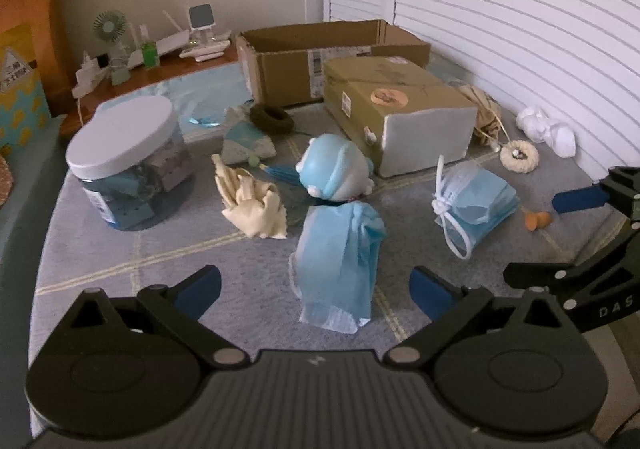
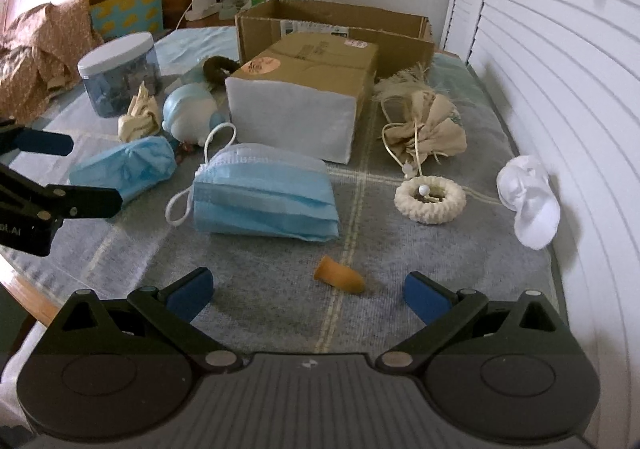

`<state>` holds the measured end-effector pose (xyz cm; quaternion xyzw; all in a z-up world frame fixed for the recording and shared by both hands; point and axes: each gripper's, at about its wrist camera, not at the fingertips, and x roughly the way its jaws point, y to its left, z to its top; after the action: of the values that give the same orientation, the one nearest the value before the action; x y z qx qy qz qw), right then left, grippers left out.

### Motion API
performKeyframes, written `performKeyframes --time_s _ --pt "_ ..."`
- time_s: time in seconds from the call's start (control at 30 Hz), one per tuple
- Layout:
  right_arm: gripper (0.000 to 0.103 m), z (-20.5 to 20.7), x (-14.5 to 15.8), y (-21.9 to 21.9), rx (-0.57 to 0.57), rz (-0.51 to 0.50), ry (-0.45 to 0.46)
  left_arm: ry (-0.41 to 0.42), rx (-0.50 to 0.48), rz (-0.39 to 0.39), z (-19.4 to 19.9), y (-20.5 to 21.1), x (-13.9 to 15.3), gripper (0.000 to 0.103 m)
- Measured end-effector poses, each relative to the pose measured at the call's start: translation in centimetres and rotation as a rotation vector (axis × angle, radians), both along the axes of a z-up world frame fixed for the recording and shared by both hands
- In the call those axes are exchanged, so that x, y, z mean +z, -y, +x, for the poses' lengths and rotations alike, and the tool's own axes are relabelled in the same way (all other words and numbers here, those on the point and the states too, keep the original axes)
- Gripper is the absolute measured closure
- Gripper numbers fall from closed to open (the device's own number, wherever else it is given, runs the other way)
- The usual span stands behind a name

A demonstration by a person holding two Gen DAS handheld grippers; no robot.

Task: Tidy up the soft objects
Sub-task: 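Close the left tool on the single blue face mask while the right tool moves toward the beige pouch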

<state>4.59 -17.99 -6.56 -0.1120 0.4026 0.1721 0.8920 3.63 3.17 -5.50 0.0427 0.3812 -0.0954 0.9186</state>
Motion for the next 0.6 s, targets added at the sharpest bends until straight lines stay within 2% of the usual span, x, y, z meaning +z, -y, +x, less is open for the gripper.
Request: performKeyframes --time_s 0.07,0.27,0.6 --pt "0.000 0.1 -0.1 0.2 0.006 0.008 0.005 -0.013 -0.007 -0.009 0.4 0.0 -0.3 0.012" --pt "0.000 0.0 -0.3 0.5 0.020 0.021 0.038 -0.045 -0.022 -0.041 1.2 0.1 -1.0 0.020" --pt "0.000 -0.2 -0.2 0.6 0.011 0.017 0.039 -0.031 -0.048 -0.029 1.4 0.6 -1.0 0.021"
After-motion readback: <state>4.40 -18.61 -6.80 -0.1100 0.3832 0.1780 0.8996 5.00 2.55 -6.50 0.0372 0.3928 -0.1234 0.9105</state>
